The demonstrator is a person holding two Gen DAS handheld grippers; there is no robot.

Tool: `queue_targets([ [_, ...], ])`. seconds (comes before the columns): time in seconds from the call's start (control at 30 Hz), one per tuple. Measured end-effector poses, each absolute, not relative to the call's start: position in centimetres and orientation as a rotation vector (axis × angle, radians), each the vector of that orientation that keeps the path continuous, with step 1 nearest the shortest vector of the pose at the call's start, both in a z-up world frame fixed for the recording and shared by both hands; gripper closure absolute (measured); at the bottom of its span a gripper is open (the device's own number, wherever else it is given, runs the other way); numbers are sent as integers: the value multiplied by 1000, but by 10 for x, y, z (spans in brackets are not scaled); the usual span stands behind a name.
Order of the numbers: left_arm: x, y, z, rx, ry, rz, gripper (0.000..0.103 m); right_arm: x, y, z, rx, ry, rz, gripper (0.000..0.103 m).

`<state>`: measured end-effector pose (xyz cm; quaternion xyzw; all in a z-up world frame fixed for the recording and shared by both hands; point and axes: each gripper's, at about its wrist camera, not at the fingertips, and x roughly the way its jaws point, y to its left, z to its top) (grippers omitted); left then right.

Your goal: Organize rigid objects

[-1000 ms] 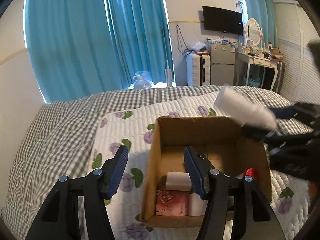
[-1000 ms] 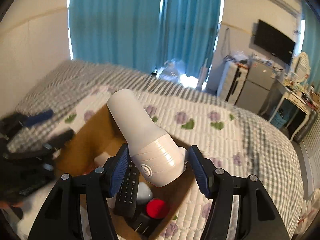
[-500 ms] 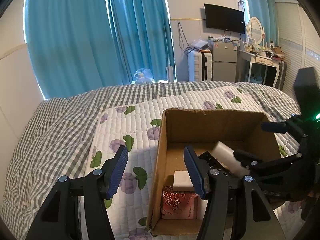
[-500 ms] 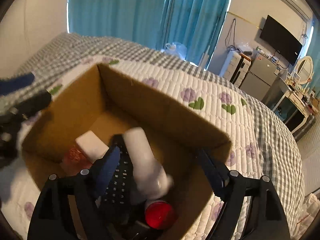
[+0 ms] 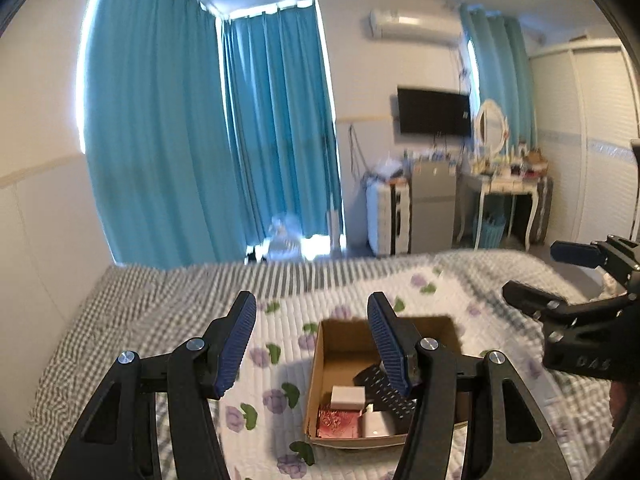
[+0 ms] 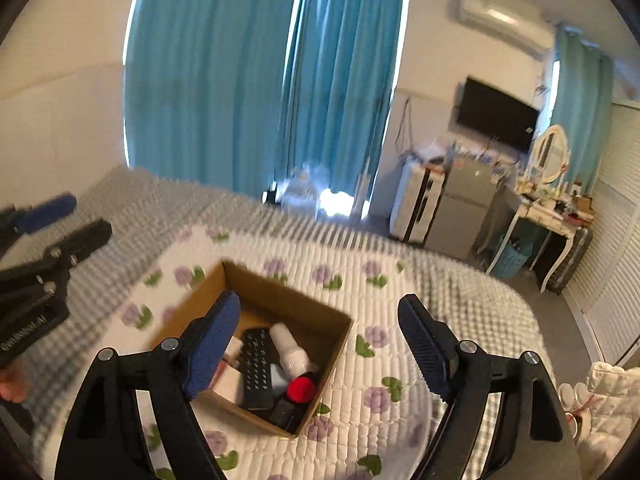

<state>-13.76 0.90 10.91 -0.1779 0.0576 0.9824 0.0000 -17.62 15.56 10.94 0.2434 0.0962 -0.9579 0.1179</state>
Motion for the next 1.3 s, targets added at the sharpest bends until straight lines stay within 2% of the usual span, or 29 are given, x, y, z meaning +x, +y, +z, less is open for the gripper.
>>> queue_targets([
  [0.13, -97, 4, 133, -422, 176, 3109, 42, -130, 165, 146, 580, 238, -2849, 22],
  [0.27, -70, -1, 144, -333, 155, 3120, 24, -100, 171, 160, 494, 175, -2855, 22],
  [0.43, -56, -4, 139, -298, 167, 3093, 24, -72, 174, 162, 399, 125, -2879, 22],
  [0.5, -57, -3, 134, -291, 193, 3099, 10, -62, 173, 159, 365, 117, -2875, 21],
  [0.53, -57, -3, 129, -270, 192, 3108, 7, -60, 172, 154, 352, 114, -2881, 18],
  [0.57, -56, -3, 125, -255, 183, 3118, 6, -59, 172, 150, 351, 113, -2888, 10],
  [0.67, -57, -3, 109, -271, 145, 3108, 2, -64, 173, 127, 347, 82, -2905, 0],
  [0.83, -73, -2, 70, -320, 167, 3090, 0, -109, 166, 66, 466, 87, -2888, 0],
  [0.93, -80, 3, 37, -333, 224, 3123, 0, -126, 174, 33, 519, 18, -2890, 0],
  [1.1, -93, -5, -5, -383, 126, 3133, 0, -123, 181, -4, 466, 6, -2935, 0],
  [1.3, -93, -9, -34, -393, 152, 3183, 0, -123, 173, -30, 505, 44, -2943, 0],
])
